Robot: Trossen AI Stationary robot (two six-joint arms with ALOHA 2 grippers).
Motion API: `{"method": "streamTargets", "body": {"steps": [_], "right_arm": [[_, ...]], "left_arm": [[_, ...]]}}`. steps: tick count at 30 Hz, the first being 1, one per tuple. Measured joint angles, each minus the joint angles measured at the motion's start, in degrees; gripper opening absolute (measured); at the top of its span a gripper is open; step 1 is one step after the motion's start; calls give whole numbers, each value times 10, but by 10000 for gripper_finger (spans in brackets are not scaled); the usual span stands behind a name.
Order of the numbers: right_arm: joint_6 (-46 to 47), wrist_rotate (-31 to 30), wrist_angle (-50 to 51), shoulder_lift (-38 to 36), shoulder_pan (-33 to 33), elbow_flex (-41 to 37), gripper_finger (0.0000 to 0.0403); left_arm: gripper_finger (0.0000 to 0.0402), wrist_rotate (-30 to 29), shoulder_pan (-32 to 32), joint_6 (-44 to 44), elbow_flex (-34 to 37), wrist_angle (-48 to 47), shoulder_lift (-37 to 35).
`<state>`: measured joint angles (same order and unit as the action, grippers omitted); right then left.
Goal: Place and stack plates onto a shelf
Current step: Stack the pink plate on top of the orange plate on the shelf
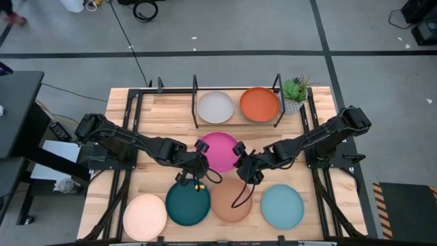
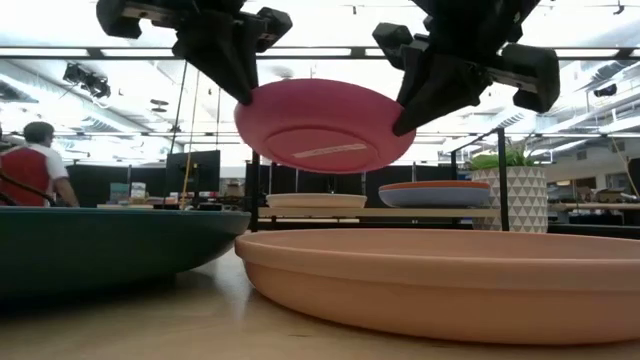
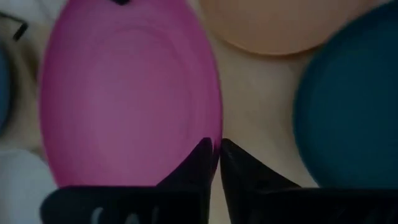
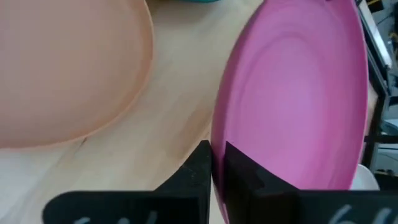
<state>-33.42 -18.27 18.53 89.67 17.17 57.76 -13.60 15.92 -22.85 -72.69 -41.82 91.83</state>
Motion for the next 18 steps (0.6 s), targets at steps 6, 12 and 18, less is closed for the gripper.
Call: {"method": "streamTargets", "body": {"steps": [6,12,18], "right_arm": [[35,-20,-4,0,-1,2,28],[60,-81,45,-3,-2,1,28],[98,-96,110,-4,-26,9,28]], "left_arm": [[112,-97,0,45,0,13,0],[166,-273,21,74,-17,-52,0],[173,-301,33,120,-8,-65,-27]]}}
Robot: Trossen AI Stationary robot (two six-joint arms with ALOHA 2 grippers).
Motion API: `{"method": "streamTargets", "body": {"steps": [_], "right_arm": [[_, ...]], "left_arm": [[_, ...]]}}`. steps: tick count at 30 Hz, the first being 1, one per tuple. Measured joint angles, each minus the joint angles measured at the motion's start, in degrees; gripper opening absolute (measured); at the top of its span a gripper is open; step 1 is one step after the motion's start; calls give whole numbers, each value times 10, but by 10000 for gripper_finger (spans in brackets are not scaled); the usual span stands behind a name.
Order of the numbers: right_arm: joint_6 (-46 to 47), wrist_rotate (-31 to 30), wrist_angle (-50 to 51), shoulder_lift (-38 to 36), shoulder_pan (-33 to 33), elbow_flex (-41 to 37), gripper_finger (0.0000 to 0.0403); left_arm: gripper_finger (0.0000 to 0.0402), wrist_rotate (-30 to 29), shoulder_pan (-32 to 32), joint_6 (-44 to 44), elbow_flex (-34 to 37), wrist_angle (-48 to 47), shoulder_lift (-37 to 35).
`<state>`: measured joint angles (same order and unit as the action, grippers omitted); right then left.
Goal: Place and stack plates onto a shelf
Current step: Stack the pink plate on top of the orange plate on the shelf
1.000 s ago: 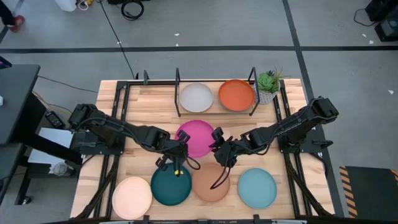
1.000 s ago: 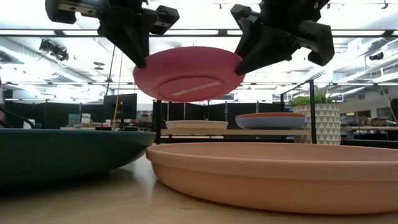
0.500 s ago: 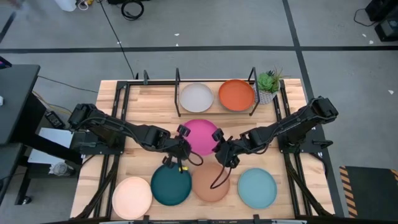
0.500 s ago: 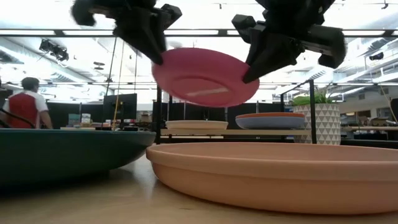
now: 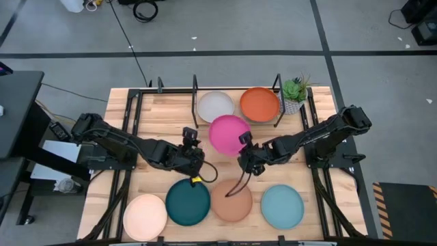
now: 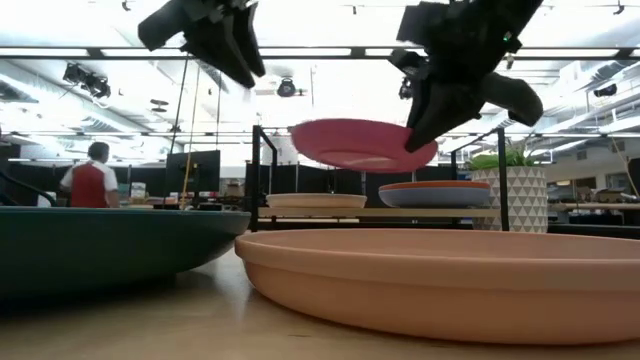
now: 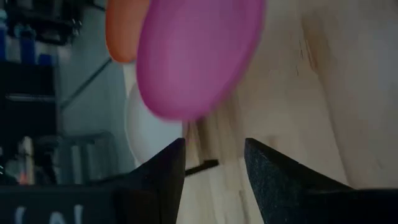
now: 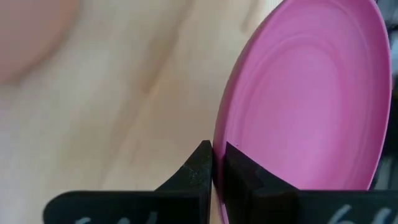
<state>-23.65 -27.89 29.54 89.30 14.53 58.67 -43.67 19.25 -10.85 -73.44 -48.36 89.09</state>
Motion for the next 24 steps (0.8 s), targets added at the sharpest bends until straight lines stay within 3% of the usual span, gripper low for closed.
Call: {"method": "streamTargets", "body": {"steps": [6,15,24], "right_arm": [[95,-2,112,-2,-54,45,28],[177,-4,184,-2,-158,58,28],[222,12,202,-2,-238,58,28]], "left_arm": [[173,14,0,33,84,46,-41],[173,41,25,55,220,198,-134],[173,45,46,150,282,205,-195]]}}
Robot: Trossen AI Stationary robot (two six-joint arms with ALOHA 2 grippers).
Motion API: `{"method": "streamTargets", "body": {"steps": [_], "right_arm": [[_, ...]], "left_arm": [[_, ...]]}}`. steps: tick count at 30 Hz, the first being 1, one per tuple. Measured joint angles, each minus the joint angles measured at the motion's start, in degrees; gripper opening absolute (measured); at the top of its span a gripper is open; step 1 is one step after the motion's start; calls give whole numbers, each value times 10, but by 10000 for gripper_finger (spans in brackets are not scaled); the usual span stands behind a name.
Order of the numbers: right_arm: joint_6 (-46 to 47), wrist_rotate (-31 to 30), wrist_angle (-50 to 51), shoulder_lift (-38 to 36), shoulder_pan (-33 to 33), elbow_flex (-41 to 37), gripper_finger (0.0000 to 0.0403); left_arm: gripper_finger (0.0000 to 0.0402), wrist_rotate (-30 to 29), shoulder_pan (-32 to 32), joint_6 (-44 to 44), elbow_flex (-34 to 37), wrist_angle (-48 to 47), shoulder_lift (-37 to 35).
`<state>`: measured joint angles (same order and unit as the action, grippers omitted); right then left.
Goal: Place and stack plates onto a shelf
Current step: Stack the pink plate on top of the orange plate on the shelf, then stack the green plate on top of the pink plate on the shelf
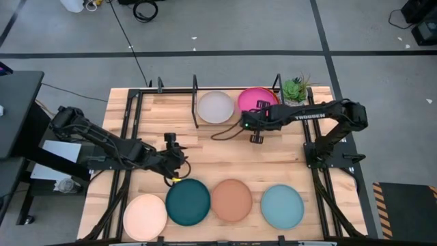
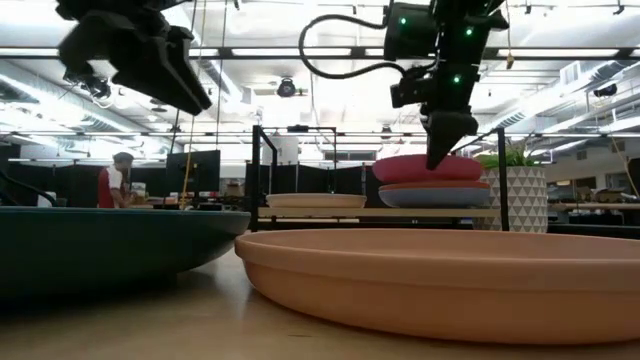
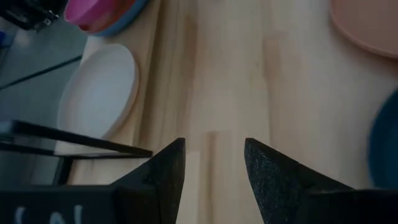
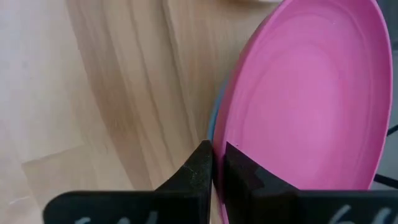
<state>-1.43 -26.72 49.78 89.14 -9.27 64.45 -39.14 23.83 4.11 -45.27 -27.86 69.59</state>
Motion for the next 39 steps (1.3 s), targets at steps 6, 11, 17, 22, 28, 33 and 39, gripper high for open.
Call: {"method": "streamTargets", "body": {"steps": [6,11,17,22,28,33,39], "right_arm": [[-6,44,-9,0,-40,-11,40],[-13,39,1,0,-56,-8,75],[8,6,21,0,-24,27,110],[10,42,-3,0,41,27,113],[30,77,-91,0,119,-15,113],[57,16,-189,0,174,-63,113],[44,9,-308,0,204,-118,113]], "left_arm": [[173,1,18,32,8,-2,0],[173,11,21,51,8,4,0],[173,46,14,59,8,49,13],[173,105,4,62,7,86,38],[173,181,-13,131,7,106,93],[173,279,-32,197,7,94,138],[173,332,-54,212,7,83,170]]}}
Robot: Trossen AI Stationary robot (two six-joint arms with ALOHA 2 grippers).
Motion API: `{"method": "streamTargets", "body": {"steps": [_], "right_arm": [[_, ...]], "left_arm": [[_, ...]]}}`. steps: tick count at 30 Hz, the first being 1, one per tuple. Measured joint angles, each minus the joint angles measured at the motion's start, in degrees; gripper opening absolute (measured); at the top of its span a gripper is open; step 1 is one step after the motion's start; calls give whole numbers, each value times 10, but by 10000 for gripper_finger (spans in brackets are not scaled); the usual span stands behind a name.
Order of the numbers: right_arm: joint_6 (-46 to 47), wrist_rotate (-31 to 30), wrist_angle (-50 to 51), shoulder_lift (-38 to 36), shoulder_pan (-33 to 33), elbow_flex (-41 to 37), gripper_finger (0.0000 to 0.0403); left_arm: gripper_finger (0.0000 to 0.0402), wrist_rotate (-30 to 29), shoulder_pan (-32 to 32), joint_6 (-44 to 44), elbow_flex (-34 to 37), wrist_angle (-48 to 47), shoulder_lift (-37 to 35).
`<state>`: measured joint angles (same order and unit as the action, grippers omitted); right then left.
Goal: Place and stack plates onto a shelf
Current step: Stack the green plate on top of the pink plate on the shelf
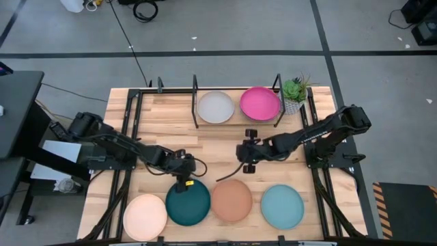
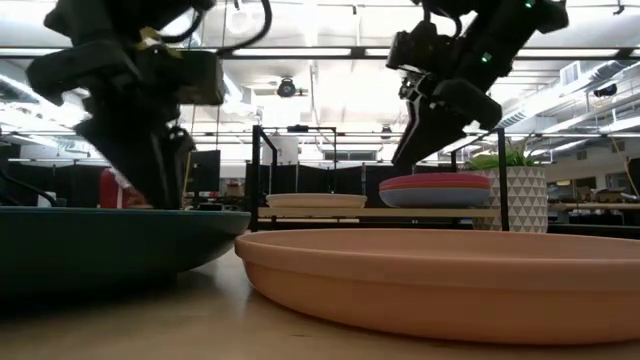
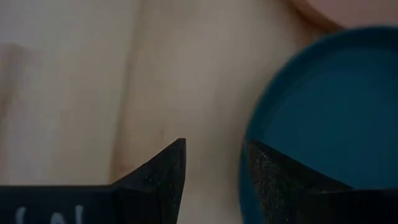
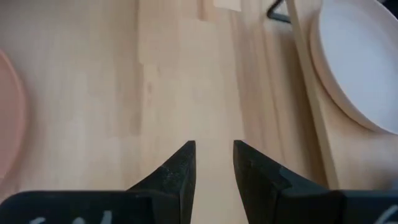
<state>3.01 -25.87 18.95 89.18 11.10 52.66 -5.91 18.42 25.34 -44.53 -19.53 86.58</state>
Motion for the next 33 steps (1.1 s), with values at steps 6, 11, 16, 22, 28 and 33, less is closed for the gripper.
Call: {"method": "streamTargets", "body": {"steps": [6,11,16,22,28,33], "right_arm": [[4,0,-16,0,4,-14,113],[1,0,-26,0,5,-15,113],[-2,0,-33,0,5,-15,113],[-3,0,-32,0,5,-15,113],[-44,19,-43,0,7,-15,113],[-136,28,-91,0,33,-14,113]], "left_arm": [[173,42,-6,-2,0,1,32],[132,42,-10,-3,0,0,35],[31,48,-19,-4,0,-9,35],[16,69,-36,-28,-1,-40,11],[16,74,-66,-48,-20,-96,-49],[16,79,-118,-69,-42,-108,-64]]}}
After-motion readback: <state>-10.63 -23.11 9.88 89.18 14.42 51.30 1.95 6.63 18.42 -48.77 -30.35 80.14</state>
